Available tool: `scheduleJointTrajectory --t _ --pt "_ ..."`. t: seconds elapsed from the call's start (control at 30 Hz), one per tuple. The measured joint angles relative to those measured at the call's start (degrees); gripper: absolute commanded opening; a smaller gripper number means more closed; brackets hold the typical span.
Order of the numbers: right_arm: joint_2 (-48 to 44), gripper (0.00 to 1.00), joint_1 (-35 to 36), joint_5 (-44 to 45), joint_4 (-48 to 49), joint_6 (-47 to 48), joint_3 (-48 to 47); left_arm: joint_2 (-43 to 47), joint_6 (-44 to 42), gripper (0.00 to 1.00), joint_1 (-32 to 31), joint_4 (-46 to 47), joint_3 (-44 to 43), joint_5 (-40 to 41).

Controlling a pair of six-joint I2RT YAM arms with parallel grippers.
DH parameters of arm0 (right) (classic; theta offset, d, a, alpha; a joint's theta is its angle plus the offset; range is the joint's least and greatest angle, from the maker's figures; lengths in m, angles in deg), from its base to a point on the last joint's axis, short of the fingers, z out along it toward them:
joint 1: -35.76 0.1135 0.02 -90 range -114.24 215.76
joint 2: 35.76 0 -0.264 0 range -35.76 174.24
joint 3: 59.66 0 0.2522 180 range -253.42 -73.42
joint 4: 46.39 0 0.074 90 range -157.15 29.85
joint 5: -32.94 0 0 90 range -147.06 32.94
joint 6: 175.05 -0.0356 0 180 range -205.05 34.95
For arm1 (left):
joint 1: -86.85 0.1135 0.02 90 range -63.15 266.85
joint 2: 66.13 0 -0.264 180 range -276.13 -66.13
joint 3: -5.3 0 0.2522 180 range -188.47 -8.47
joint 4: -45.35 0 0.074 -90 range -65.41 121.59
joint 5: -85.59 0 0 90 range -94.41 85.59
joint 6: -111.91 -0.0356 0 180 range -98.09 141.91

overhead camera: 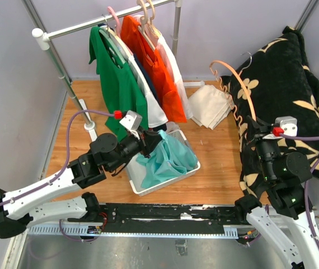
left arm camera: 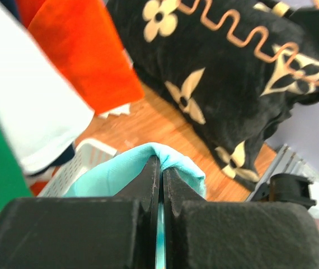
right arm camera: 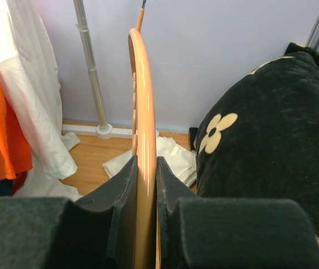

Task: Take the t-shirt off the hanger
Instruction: Place the T-shirt in the bin.

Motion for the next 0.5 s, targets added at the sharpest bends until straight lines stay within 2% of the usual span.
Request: scheduleJointTrajectory --t 0.27,0.5 --pt "1.8 0.01 0.0 0.0 1.2 -0.6 0.5 5.9 3.5 0.01 -0.4 -11.0 5.9 11.5" --pt "4.0 0.01 0.0 -0.5 2.4 -0.9 0.7 0.9 5.4 0.01 -0.4 -18.1 6.7 20.3"
